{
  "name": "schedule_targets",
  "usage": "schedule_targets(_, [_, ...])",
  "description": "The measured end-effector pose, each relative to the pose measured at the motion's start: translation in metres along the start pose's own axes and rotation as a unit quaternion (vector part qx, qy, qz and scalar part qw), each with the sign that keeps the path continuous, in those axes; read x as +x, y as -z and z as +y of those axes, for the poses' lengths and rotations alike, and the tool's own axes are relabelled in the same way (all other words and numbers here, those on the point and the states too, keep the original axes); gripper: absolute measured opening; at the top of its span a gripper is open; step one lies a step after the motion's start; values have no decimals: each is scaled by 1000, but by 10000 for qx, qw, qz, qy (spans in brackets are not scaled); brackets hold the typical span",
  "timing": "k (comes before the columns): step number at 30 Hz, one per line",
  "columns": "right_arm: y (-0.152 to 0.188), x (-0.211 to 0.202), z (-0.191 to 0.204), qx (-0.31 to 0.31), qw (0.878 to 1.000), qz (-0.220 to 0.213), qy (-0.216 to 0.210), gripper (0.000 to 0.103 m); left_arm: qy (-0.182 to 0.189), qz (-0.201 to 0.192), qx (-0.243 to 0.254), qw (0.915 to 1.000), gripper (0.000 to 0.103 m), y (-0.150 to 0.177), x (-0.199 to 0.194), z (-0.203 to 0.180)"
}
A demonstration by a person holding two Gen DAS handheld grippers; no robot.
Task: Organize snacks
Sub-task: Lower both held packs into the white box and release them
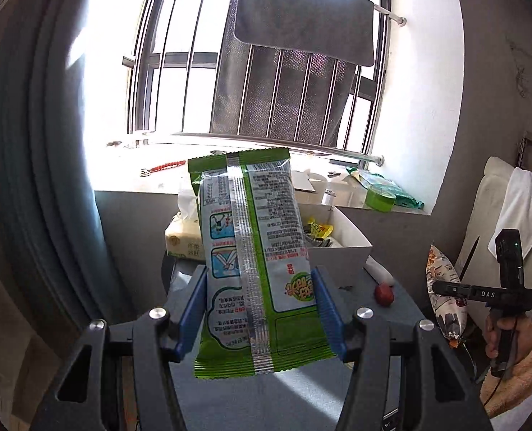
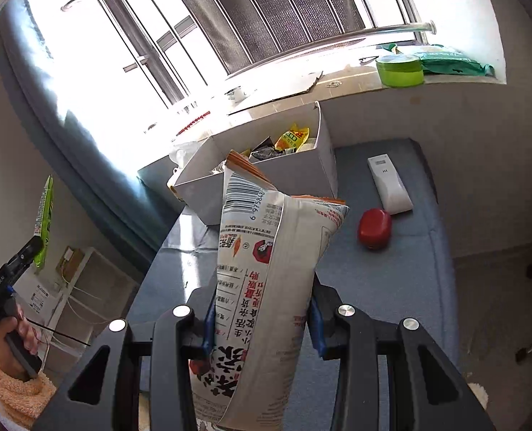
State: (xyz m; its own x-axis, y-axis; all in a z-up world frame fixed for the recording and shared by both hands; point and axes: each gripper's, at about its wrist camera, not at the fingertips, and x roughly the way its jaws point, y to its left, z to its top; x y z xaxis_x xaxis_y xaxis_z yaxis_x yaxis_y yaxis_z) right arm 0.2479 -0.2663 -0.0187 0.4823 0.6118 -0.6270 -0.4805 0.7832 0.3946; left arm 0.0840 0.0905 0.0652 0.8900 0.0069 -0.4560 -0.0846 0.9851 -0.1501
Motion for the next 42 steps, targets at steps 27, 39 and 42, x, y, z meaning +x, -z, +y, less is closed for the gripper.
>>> schedule_targets(27, [-219, 196, 8, -866, 9878, 116, 1292, 103, -94, 1986, 268, 9797, 103, -67, 342, -27])
schedule_targets(39, [-145, 87, 34, -814, 9965, -125, 131, 103, -95, 1056, 615, 9925, 103, -47, 197, -36])
schedule_targets(42, [-108, 51, 40, -843, 9962, -221, -57, 103, -55, 1061, 692, 9919, 103, -26, 163, -51])
